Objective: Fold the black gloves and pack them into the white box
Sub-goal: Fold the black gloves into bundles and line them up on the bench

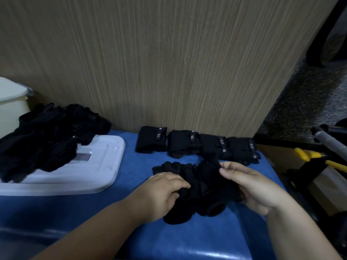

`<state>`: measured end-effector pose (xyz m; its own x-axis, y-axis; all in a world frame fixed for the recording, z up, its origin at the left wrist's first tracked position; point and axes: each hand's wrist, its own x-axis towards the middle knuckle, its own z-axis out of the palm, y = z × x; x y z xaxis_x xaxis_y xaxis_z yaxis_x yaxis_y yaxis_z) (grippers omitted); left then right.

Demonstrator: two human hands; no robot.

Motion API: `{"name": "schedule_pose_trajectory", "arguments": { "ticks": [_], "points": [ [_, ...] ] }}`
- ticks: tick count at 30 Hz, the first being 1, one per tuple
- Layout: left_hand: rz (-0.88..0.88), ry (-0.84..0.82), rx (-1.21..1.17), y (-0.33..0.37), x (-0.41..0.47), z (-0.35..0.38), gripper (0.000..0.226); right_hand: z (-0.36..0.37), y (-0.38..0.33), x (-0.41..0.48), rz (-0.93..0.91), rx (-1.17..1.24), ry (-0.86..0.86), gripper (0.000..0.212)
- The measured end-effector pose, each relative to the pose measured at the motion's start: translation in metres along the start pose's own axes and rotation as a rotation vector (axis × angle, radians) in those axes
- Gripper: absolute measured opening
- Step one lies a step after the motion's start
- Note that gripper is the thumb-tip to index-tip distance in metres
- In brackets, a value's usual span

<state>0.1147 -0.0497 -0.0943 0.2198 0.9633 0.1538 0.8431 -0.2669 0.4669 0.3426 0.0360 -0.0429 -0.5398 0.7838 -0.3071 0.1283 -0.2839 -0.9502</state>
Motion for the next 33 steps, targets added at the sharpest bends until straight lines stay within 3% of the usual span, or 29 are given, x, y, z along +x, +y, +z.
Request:
{"name": "schedule_pose_trajectory", "arguments": {
  "ticks": [2,4,6,9,12,15,17,21,26,33],
  "points": [
    [-0.037,0.032,-0.092,0.000,0.001,-0.002,0.034,0.005,-0.002,0.000,-0.025,0.053,-0.029,0.055],
    [-0.110,0.108,-0.169,0.000,0.004,-0.007,0.027,0.009,-0.003,0.001,-0.052,0.098,-0.112,0.073],
    [-0.270,0.189,-0.308,-0.001,0.005,-0.013,0.031,0.015,-0.001,0.003,-0.072,0.103,-0.183,0.081],
    [-0.527,0.251,-0.531,0.001,0.003,-0.023,0.022,0.030,0.001,0.003,-0.096,0.043,-0.197,0.052],
    [-0.631,0.228,-0.616,0.004,0.002,-0.028,0.017,0.041,0.001,0.006,-0.188,-0.041,-0.079,0.031],
    [-0.639,0.205,-0.616,0.008,0.002,-0.027,0.023,0.037,0.001,0.012,-0.247,-0.188,0.260,0.016],
    [-0.627,0.198,-0.558,0.008,0.001,-0.025,0.030,0.029,0.006,0.016,-0.199,-0.428,0.385,0.006],
    [-0.645,0.193,-0.537,0.009,0.003,-0.024,0.032,0.031,0.019,0.017,0.005,-0.643,0.249,0.027],
    [-0.616,0.181,-0.651,0.014,0.006,-0.022,0.044,0.041,0.019,0.021,-0.097,-0.296,0.140,0.029],
    [-0.545,0.310,-0.873,0.013,0.004,-0.017,0.050,0.049,0.021,0.029,-0.354,-0.248,0.174,0.030]
  ]
}}
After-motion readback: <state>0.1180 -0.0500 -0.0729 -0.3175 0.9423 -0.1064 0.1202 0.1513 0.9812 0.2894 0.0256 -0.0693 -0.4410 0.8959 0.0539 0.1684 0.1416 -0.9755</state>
